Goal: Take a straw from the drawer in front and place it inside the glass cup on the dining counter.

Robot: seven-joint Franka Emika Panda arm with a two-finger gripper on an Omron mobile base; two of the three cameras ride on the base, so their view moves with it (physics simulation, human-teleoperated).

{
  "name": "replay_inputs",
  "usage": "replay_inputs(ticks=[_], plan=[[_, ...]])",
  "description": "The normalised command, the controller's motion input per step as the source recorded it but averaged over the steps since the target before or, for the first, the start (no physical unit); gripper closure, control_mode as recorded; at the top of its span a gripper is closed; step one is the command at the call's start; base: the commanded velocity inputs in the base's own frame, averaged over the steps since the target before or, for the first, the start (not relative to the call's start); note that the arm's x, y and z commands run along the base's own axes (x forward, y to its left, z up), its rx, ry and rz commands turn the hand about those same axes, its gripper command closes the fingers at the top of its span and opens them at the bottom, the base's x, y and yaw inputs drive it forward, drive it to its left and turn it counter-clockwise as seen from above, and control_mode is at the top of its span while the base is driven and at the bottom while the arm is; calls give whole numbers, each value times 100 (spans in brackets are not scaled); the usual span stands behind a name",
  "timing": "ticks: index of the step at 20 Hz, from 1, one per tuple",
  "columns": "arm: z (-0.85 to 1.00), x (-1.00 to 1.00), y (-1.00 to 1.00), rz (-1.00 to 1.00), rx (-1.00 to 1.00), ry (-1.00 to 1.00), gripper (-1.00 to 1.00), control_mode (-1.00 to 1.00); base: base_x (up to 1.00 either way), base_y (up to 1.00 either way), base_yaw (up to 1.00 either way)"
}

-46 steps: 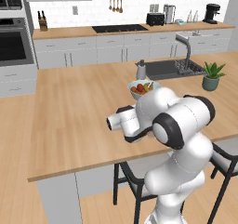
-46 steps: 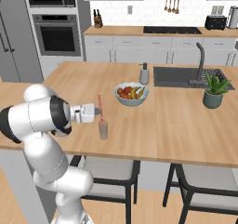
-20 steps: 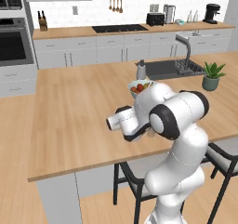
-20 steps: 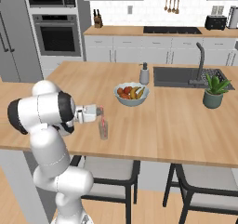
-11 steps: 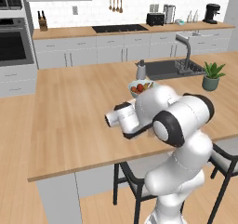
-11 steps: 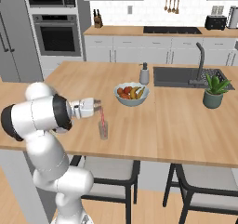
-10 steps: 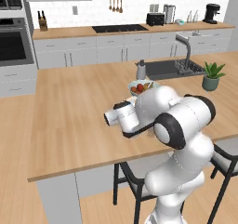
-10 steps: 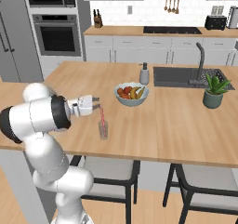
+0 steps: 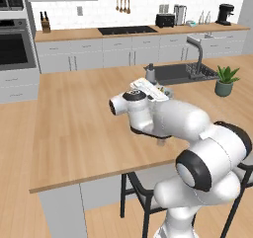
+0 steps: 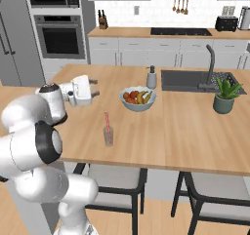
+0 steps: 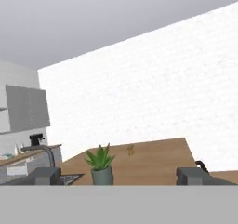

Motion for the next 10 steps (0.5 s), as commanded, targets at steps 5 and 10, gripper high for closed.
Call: replay_inputs(ticks=[5,10], plan=[[83,-67,-31,16,63,46,-100,-100,0,0,0],[29,-74,-22,15,69,68,-100,-100,0,0,0]])
